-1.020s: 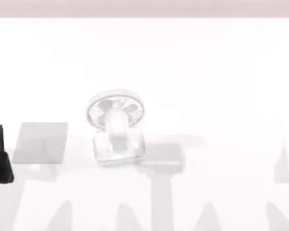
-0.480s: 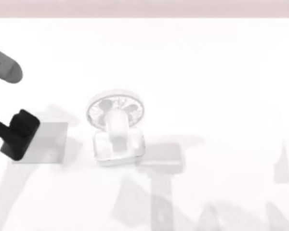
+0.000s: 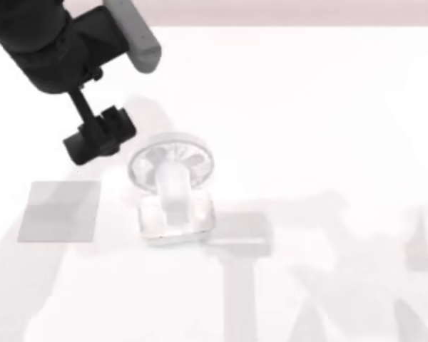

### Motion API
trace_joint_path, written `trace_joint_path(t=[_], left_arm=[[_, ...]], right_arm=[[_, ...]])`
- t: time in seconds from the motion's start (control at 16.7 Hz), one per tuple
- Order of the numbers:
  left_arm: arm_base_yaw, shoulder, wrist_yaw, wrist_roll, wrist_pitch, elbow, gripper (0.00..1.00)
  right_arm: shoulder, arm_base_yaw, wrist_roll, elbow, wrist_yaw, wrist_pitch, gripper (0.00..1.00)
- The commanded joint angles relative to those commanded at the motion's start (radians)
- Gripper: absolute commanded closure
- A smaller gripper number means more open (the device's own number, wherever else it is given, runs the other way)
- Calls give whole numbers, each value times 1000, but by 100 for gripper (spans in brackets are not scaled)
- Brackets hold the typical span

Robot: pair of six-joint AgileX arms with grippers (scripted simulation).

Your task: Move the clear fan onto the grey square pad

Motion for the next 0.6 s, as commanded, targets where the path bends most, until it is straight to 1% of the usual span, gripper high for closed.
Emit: trace_joint_path(t=[0.18, 0.36, 0.6], left_arm=[[-51, 222, -5, 92, -144, 236, 0], [-88, 389, -10, 163, -248, 422, 0], [-113, 501, -14, 210, -313, 551, 0]], right_arm=[[0, 0, 0, 0, 0, 0, 0], [0, 0, 0, 0, 0, 0, 0], [0, 0, 0, 0, 0, 0, 0]])
